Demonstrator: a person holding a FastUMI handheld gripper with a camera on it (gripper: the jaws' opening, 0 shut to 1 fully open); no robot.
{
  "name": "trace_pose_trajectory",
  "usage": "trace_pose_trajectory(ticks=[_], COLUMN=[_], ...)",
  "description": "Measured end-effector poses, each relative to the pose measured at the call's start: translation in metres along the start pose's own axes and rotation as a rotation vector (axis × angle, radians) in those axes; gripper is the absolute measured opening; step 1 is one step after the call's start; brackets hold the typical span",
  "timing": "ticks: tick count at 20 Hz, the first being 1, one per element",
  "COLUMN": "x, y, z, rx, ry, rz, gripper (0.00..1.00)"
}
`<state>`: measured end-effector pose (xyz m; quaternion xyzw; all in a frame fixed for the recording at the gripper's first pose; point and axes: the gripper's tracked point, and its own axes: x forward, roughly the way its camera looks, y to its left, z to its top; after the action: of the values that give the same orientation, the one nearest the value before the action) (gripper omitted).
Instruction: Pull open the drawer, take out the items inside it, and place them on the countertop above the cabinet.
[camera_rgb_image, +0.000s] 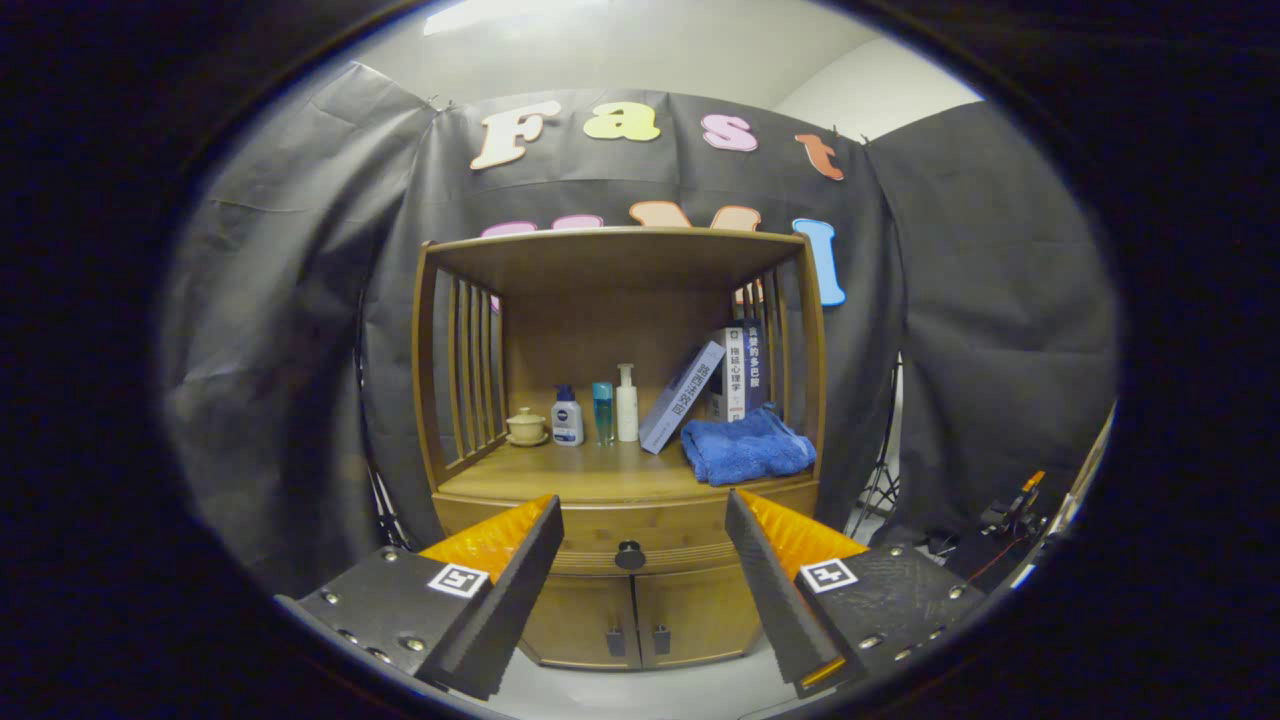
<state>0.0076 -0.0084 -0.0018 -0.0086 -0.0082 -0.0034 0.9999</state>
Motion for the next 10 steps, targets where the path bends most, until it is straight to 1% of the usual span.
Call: trace_pose_trajectory(ticks=[4, 8, 10], x=[0.012, 0.043, 0.065], y=[-0.002, -0.008, -0.002], z=[-0.007, -0.028, -0.05], rx=[-0.011, -0.067, -0.115], ry=[-0.009, -0.017, -0.001], rz=[-0.002, -0.032, 0.009], gripper=[0.97, 0.97, 0.97])
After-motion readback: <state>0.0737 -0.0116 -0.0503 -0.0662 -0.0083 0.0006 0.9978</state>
